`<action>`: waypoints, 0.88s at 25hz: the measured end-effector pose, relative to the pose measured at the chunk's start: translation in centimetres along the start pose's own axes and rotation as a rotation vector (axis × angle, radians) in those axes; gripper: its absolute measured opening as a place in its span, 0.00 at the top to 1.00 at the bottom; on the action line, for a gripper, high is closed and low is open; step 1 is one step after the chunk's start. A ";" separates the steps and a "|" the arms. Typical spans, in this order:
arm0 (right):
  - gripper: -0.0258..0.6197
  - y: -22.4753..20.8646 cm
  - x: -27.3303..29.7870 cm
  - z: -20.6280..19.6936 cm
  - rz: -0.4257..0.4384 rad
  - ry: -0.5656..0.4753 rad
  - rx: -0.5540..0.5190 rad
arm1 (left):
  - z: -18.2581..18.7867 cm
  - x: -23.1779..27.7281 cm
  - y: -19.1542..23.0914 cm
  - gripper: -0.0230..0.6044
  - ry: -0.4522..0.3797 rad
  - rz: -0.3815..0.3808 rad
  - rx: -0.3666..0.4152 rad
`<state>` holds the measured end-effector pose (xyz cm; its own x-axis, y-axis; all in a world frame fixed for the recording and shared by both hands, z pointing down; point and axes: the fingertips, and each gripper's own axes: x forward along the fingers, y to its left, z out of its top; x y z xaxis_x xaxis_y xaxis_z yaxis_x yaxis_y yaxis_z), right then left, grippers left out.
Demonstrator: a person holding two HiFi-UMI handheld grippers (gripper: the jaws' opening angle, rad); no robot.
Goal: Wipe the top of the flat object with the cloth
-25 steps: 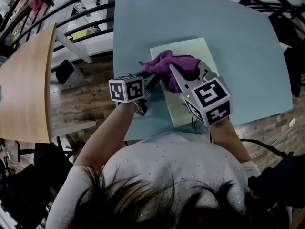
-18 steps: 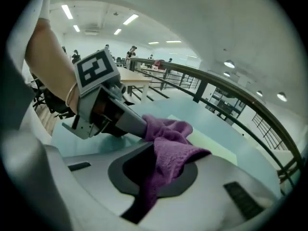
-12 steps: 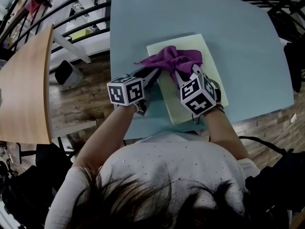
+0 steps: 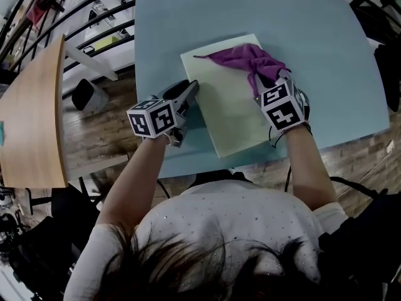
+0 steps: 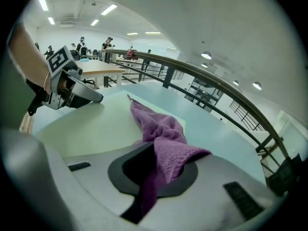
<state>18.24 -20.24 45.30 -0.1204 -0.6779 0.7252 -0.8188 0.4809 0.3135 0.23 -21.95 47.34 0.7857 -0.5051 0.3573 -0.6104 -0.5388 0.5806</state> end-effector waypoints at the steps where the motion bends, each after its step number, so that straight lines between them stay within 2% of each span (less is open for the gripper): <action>1: 0.93 -0.4 0.0 -0.3 -0.003 -0.003 0.010 | 0.0 0.0 0.0 0.72 0.002 -0.002 -0.004; 8: 0.93 -2.3 -0.5 -1.2 -0.055 -0.028 0.044 | 0.3 0.1 0.1 0.72 -0.014 0.012 0.014; 13: 0.93 -5.4 -1.1 -3.4 -0.177 0.003 0.056 | 0.4 0.1 0.1 0.72 -0.027 0.021 0.023; 15: 0.93 -6.4 -1.6 -4.5 -0.203 -0.017 0.097 | 0.2 0.0 0.0 0.72 -0.035 0.026 0.029; 17: 0.93 -6.8 -3.0 -3.8 -0.210 -0.093 0.145 | 0.2 0.0 0.0 0.73 -0.040 0.028 0.039; 19: 0.93 -6.4 -5.0 -1.2 -0.180 -0.207 0.172 | 0.2 -0.1 0.0 0.73 -0.042 0.030 0.043; 22: 0.93 -3.9 -8.7 5.4 -0.050 -0.411 0.218 | 0.5 -0.1 0.1 0.73 -0.050 0.038 0.047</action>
<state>19.41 -19.24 34.49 -0.2540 -0.8827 0.3954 -0.9228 0.3436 0.1744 0.06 -22.31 47.05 0.7563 -0.5581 0.3414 -0.6451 -0.5491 0.5314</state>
